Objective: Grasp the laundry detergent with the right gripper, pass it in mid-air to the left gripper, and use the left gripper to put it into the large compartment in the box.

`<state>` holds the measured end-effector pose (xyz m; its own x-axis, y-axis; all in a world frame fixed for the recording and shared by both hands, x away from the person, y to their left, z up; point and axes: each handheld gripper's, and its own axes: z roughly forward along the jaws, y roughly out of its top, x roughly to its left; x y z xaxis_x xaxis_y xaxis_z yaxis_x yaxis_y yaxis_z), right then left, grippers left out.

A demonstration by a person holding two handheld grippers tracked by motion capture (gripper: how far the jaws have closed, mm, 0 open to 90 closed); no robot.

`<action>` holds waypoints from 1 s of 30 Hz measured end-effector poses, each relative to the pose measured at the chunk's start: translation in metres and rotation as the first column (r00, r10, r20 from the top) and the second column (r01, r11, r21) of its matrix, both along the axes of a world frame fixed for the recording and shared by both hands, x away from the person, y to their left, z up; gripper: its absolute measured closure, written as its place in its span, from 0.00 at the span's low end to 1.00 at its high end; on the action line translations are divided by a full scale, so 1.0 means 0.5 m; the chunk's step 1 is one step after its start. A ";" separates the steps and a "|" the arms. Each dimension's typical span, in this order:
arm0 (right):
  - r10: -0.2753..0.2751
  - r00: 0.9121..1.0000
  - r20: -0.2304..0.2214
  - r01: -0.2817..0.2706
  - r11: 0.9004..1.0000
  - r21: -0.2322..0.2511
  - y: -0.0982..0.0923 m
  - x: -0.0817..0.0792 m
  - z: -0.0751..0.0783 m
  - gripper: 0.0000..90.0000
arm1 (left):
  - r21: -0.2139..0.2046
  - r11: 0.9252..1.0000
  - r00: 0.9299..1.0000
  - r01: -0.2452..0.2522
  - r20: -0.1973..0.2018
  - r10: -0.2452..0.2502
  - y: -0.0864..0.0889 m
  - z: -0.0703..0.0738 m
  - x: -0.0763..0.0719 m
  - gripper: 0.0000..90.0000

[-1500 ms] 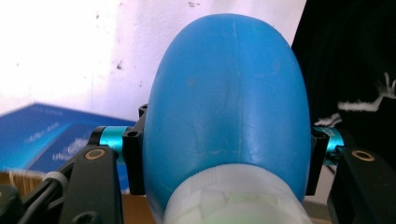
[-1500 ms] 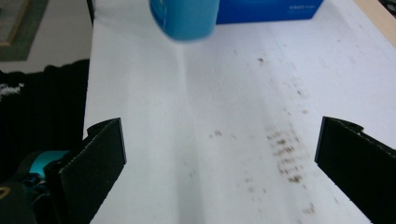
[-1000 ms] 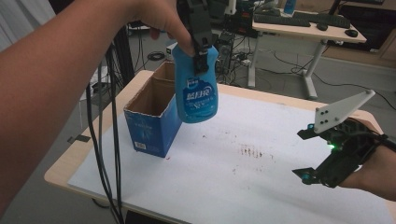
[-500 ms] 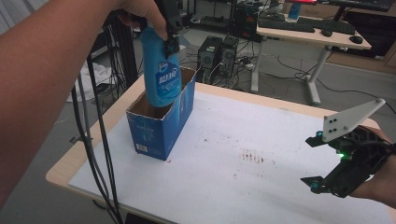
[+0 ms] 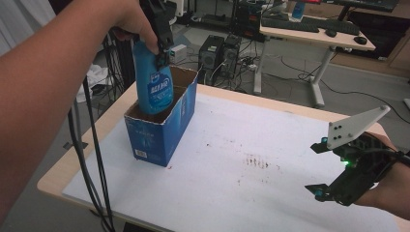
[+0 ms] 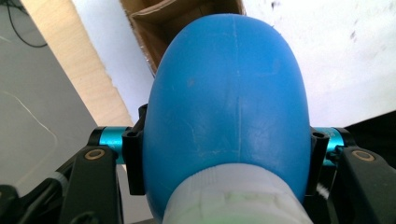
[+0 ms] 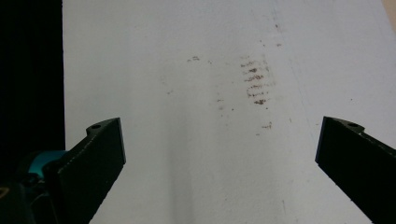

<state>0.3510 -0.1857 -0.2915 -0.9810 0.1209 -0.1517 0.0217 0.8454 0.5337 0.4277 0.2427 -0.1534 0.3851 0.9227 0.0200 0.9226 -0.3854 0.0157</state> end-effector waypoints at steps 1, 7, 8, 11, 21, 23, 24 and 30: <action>-0.001 1.000 0.002 0.001 1.000 0.000 0.000 0.000 0.000 0.01 | 0.003 1.000 1.000 0.016 -0.006 -0.016 -0.002 -0.008 0.002 0.42; -0.010 1.000 -0.001 0.010 1.000 -0.002 0.000 -0.003 0.000 0.01 | 0.006 0.993 0.992 0.118 -0.040 -0.118 -0.011 -0.067 0.014 0.42; -0.009 1.000 -0.002 0.009 1.000 -0.002 0.001 -0.003 0.000 0.01 | 0.002 0.991 0.990 0.134 -0.046 -0.134 -0.012 -0.077 0.015 0.42; -0.011 1.000 -0.007 0.011 1.000 -0.003 0.002 -0.003 -0.002 0.01 | -0.001 0.984 0.982 0.179 -0.061 -0.179 -0.012 -0.104 0.020 0.42; -0.003 1.000 -0.011 0.003 1.000 -0.016 0.010 -0.005 -0.013 0.01 | 0.019 0.921 0.920 0.389 -0.064 -0.387 -0.007 -0.186 0.029 0.42; -0.003 1.000 -0.012 0.003 1.000 -0.017 0.012 -0.005 -0.013 0.01 | 0.015 0.909 0.907 0.417 -0.065 -0.416 -0.006 -0.200 0.031 0.42; -0.004 1.000 -0.014 0.004 1.000 -0.017 0.013 -0.005 -0.014 0.01 | 0.014 0.905 0.903 0.426 -0.065 -0.424 -0.006 -0.206 0.032 0.42; -0.010 1.000 -0.026 0.009 1.000 -0.026 0.018 -0.005 -0.022 0.01 | 0.010 0.901 0.899 0.433 -0.068 -0.432 0.000 -0.239 0.036 0.42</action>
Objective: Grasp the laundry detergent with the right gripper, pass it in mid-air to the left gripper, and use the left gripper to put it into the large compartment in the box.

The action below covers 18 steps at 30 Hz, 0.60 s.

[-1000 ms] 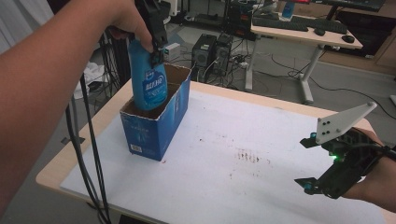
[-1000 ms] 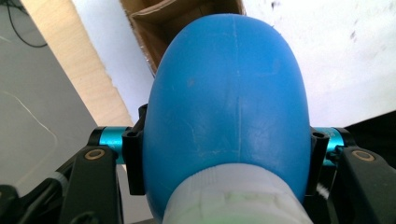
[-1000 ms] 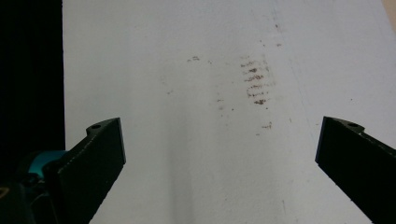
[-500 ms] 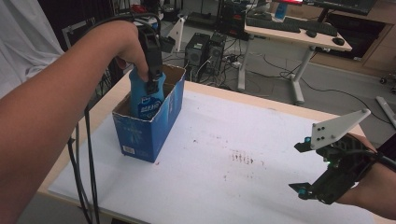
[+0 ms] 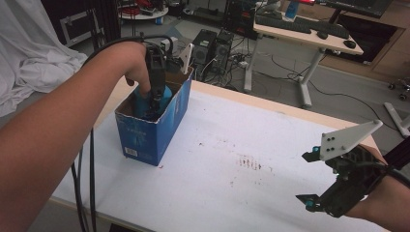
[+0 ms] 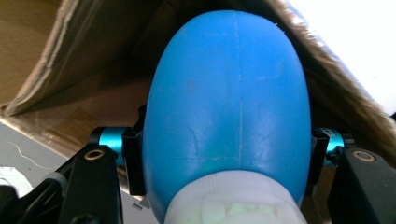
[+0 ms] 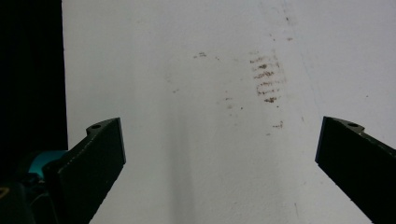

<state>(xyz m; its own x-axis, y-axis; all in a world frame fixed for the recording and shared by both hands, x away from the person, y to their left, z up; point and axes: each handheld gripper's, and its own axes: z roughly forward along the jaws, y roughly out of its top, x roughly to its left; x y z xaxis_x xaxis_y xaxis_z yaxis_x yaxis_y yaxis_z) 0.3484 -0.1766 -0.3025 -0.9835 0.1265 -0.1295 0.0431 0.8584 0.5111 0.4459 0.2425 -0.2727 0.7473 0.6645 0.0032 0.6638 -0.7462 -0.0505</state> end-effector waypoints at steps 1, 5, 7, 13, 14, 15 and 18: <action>0.002 1.000 -0.001 -0.002 1.000 0.000 0.001 0.000 -0.001 0.01 | -0.003 1.000 1.000 -0.001 -0.004 0.001 0.002 -0.005 0.001 0.42; 0.006 1.000 0.001 -0.006 1.000 0.004 0.004 0.001 -0.002 0.01 | -0.018 1.000 1.000 0.006 -0.007 -0.006 0.007 -0.023 0.003 0.42; 0.003 1.000 -0.002 -0.003 1.000 0.004 0.005 0.001 -0.002 0.01 | -0.017 1.000 1.000 0.009 -0.009 -0.009 0.008 -0.027 0.004 0.42; 0.004 1.000 -0.004 -0.004 1.000 0.000 0.008 0.004 -0.005 0.01 | -0.040 0.999 1.000 0.003 -0.002 -0.003 0.014 -0.031 0.006 0.42; 0.003 1.000 -0.004 -0.003 1.000 0.002 0.009 0.004 -0.006 0.01 | -0.042 0.999 1.000 0.004 0.000 -0.004 0.014 -0.032 0.006 0.42; 0.004 1.000 -0.004 -0.004 1.000 0.003 0.009 0.004 -0.006 0.01 | -0.039 0.999 1.000 -0.001 -0.006 0.001 0.013 -0.032 0.006 0.42; 0.002 1.000 -0.006 -0.002 1.000 0.003 0.010 0.003 -0.006 0.01 | -0.038 0.999 1.000 -0.001 -0.009 0.001 0.013 -0.032 0.007 0.42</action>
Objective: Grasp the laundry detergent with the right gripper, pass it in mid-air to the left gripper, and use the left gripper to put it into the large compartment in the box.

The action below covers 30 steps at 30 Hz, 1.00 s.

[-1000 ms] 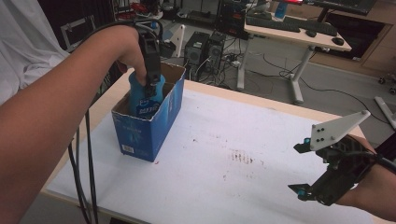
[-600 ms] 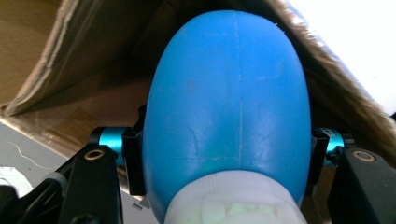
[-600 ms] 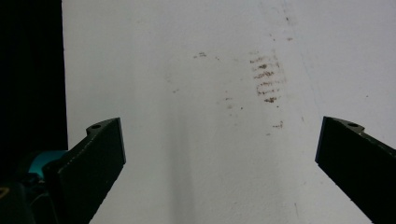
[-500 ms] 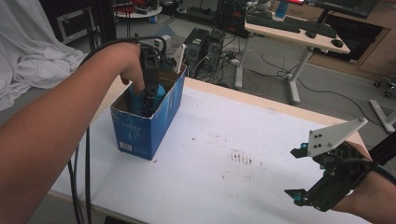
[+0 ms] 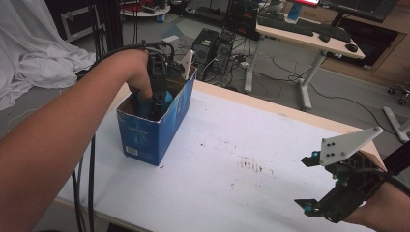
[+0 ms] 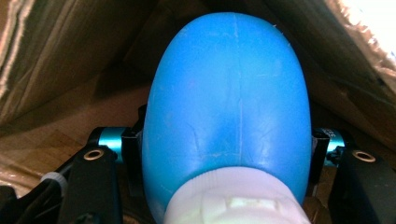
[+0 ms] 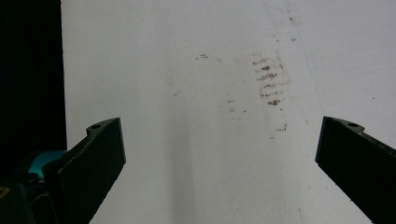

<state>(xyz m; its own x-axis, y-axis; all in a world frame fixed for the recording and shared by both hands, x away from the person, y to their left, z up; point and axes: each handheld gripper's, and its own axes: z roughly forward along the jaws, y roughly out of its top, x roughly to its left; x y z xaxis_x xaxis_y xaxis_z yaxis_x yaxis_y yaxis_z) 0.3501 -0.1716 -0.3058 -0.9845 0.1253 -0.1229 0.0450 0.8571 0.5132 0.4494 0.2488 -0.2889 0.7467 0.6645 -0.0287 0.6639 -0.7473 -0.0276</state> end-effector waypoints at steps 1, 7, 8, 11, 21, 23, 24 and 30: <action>0.001 1.000 0.000 -0.001 1.000 0.001 0.000 0.000 0.000 0.01 | 0.004 1.000 1.000 0.004 -0.006 -0.004 0.000 0.001 0.001 0.42; -0.002 1.000 -0.002 0.002 1.000 -0.003 -0.003 -0.002 -0.002 0.01 | 0.005 1.000 1.000 -0.009 -0.016 0.009 -0.004 0.005 0.000 0.34; 0.003 1.000 0.003 -0.003 1.000 0.001 -0.004 -0.002 -0.003 0.01 | -0.002 1.000 1.000 -0.012 -0.017 0.012 -0.006 0.004 -0.002 0.33; 0.000 1.000 0.001 0.000 1.000 0.001 -0.007 -0.004 -0.002 0.01 | -0.003 1.000 1.000 -0.009 -0.009 0.009 -0.009 0.014 -0.002 0.32; 0.006 1.000 0.002 -0.006 1.000 0.011 -0.009 -0.003 0.000 0.01 | 0.014 1.000 1.000 -0.009 0.015 0.009 -0.013 0.081 -0.015 0.26; 0.007 1.000 0.000 -0.007 1.000 0.012 -0.009 -0.002 0.000 0.01 | 0.018 1.000 1.000 -0.002 0.030 0.001 -0.012 0.101 -0.019 0.25; 0.009 1.000 -0.001 -0.009 1.000 0.009 -0.009 -0.001 0.001 0.01 | 0.019 1.000 0.999 -0.003 0.034 0.002 -0.012 0.111 -0.021 0.23; 0.004 1.000 -0.001 -0.004 1.000 0.010 -0.011 0.006 0.011 0.01 | 0.002 0.999 0.998 0.038 0.048 -0.038 -0.033 0.164 -0.040 0.21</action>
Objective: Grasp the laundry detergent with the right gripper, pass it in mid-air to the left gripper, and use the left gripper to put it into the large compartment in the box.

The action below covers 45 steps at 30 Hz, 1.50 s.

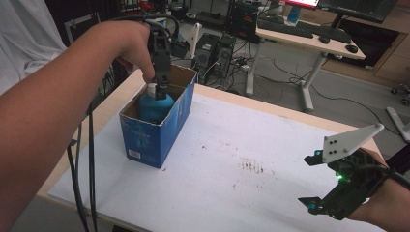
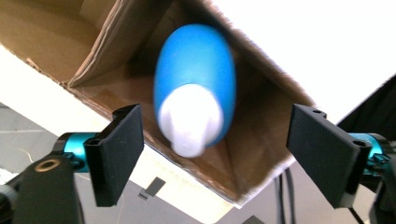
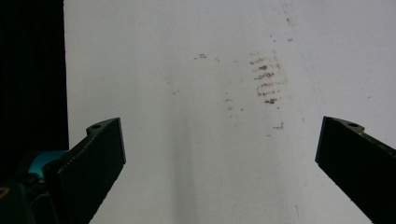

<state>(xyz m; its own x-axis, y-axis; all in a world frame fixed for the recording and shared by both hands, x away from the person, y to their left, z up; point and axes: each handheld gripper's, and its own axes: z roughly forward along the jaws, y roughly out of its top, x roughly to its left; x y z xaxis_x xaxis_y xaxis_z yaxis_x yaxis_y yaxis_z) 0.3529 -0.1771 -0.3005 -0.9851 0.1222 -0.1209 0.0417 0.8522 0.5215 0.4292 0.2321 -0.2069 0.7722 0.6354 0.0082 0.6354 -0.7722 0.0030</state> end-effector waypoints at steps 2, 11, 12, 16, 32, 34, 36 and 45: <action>0.002 1.000 0.000 -0.002 1.000 -0.003 -0.001 0.003 0.006 0.01 | -0.005 1.000 1.000 0.028 -0.009 -0.028 -0.013 0.012 -0.007 0.19; 0.020 1.000 -0.013 -0.021 0.999 -0.042 -0.003 0.015 0.032 0.01 | -0.025 0.982 0.982 0.189 0.001 -0.189 -0.091 0.037 -0.040 0.14; 0.019 1.000 -0.015 -0.019 0.999 -0.047 -0.004 0.017 0.035 0.01 | -0.020 0.979 0.979 0.204 0.000 -0.204 -0.099 0.036 -0.043 0.11; 0.023 0.999 -0.023 -0.025 0.997 -0.078 -0.006 0.027 0.046 0.01 | -0.019 0.965 0.965 0.263 -0.007 -0.263 -0.129 0.034 -0.051 0.09; -0.027 0.996 -0.079 0.004 0.959 -0.283 -0.032 0.097 0.035 0.01 | -0.026 0.875 0.875 0.484 -0.021 -0.485 -0.211 -0.010 -0.077 0.02; -0.031 0.997 -0.077 0.006 0.950 -0.313 -0.034 0.102 0.034 0.01 | -0.028 0.871 0.871 0.490 -0.029 -0.491 -0.217 -0.020 -0.077 0.02; -0.033 0.997 -0.071 0.008 0.943 -0.332 -0.037 0.108 0.035 0.01 | -0.014 0.861 0.861 0.508 -0.021 -0.509 -0.224 -0.030 -0.077 0.02; -0.032 0.997 -0.066 0.006 0.932 -0.361 -0.041 0.115 0.038 0.01 | -0.024 0.849 0.849 0.528 -0.010 -0.528 -0.238 -0.041 -0.074 0.02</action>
